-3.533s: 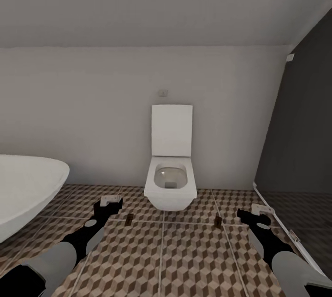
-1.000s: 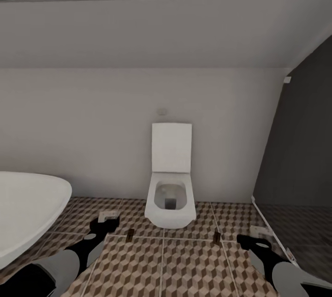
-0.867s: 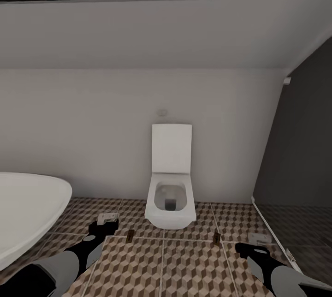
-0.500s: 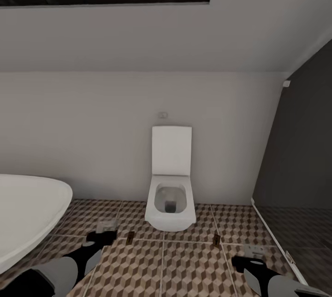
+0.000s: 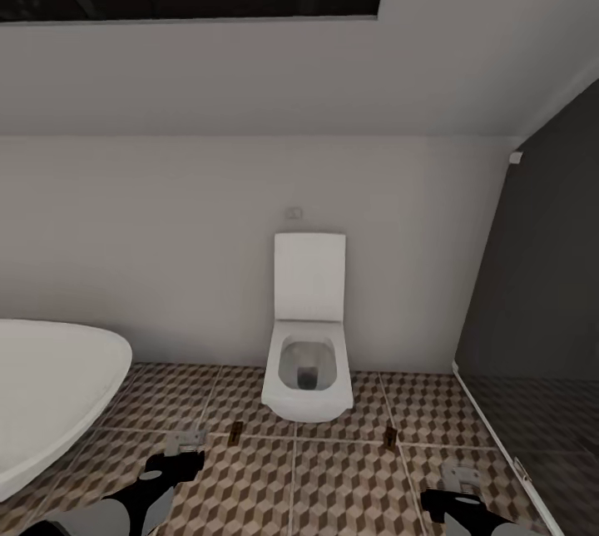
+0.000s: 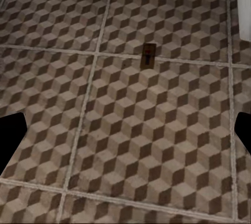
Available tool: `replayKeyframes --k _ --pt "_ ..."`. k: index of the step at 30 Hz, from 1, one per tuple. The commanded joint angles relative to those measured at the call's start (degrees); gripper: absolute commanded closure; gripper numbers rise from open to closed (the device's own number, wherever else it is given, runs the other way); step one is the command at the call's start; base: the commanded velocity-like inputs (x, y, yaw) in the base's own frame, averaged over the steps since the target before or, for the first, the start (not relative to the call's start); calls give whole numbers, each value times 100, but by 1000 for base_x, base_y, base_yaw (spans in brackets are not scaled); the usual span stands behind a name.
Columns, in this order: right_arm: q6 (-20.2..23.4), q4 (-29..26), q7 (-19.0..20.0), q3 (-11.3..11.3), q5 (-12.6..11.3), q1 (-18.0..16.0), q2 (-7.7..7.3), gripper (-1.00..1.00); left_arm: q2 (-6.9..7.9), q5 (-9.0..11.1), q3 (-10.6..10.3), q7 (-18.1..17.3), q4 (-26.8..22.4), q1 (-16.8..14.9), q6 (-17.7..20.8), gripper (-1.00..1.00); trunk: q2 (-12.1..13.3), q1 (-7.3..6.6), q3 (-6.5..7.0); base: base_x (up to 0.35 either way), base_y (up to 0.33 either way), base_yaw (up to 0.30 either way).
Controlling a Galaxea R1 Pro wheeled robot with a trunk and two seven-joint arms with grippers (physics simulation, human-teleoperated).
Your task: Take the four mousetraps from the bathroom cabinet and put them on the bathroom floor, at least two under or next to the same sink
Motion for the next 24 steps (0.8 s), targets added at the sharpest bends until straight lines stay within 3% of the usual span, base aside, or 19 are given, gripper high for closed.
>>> replayKeyframes --k 1,16,24 --pt "-22 19 -14 -42 36 14 0 -100 3 34 -49 21 -2 17 -7 -100 38 -23 13 0 0 0" --pt "-26 22 -3 -42 37 247 9 -100 19 34 -48 22 12 287 12 -100 640 -353 282 0 0 0" --pt "-33 22 2 -42 36 863 13 -100 23 30 -48 18 13 728 15 -100 961 -528 426 0 0 0"
